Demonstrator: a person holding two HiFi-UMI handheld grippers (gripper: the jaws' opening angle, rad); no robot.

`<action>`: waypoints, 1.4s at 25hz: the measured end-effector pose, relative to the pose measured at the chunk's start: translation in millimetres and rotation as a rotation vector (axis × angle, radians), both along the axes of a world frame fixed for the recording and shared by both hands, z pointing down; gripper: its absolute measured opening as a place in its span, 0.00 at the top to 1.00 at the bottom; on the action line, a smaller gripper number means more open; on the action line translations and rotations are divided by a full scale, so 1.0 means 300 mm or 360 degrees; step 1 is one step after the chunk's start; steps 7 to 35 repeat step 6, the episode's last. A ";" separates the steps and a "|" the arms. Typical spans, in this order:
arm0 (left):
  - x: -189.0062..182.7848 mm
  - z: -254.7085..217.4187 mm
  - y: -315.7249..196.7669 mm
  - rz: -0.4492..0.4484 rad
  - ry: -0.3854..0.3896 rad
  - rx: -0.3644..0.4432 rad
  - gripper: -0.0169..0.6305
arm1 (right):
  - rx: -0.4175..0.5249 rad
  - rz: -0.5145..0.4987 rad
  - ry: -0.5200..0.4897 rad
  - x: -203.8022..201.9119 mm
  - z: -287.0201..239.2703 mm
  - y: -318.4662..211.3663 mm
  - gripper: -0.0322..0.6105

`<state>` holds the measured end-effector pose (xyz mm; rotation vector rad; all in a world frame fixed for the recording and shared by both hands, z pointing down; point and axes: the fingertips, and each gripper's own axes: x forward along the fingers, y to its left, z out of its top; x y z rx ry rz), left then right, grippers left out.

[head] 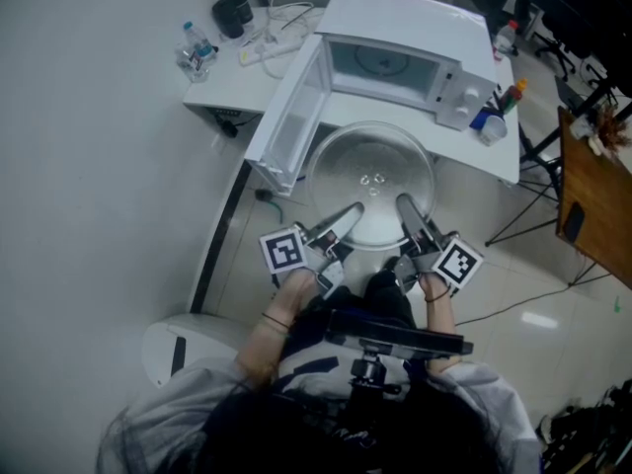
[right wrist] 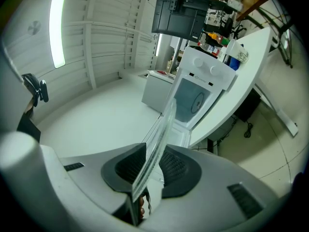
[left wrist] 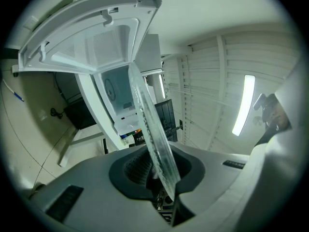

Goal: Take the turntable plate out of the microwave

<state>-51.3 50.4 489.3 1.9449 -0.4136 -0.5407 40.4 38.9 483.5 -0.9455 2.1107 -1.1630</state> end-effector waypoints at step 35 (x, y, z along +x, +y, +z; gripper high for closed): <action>0.031 -0.003 0.016 0.0020 -0.0007 -0.0003 0.90 | -0.0023 0.0018 -0.0021 0.030 0.004 0.019 0.84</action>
